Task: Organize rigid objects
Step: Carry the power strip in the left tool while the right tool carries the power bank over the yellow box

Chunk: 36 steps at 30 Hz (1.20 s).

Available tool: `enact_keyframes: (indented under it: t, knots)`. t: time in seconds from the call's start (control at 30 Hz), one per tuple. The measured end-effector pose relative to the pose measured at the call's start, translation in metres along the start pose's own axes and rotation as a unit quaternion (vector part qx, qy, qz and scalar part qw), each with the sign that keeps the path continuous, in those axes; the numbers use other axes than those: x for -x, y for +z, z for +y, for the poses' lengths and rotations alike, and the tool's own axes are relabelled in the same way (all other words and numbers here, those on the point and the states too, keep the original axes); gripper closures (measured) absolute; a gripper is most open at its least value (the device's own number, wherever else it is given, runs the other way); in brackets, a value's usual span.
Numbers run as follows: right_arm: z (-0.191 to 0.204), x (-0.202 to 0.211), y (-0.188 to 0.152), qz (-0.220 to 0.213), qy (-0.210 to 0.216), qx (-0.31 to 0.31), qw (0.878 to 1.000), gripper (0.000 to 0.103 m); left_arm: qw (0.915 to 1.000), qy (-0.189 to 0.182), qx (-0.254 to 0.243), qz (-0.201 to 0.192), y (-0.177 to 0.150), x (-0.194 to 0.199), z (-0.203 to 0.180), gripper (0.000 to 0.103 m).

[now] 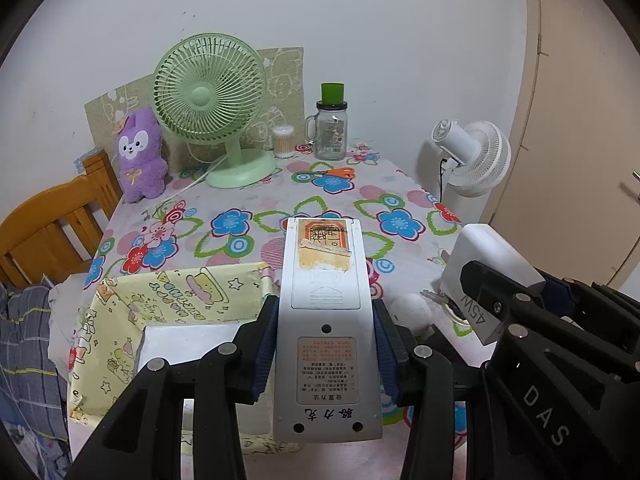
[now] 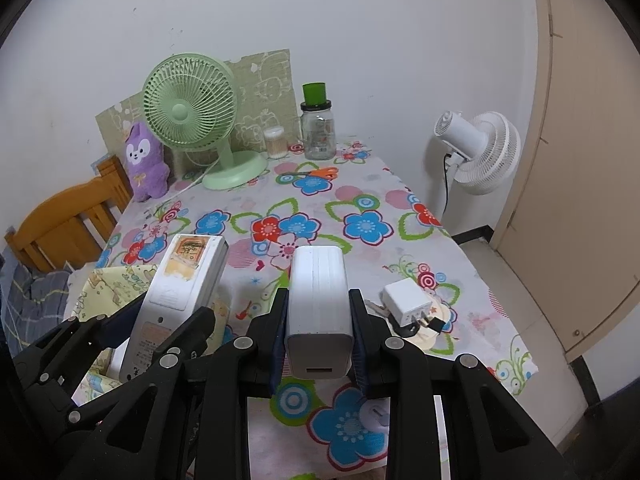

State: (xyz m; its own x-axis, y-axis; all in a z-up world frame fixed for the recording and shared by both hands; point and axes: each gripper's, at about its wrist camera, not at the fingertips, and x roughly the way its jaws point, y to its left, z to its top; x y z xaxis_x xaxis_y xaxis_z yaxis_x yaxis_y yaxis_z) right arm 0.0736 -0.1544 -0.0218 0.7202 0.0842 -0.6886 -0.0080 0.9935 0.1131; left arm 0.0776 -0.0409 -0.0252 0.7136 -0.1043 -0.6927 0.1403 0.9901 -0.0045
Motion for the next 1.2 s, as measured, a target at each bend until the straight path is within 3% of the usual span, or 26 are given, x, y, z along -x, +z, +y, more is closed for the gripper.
enact_keyframes:
  t: [1.2]
  knots:
    - [0.089, -0.018, 0.0, 0.028, 0.0, 0.035, 0.999, 0.072, 0.9999, 0.012, 0.006, 0.011, -0.009, -0.004, 0.075, 0.058]
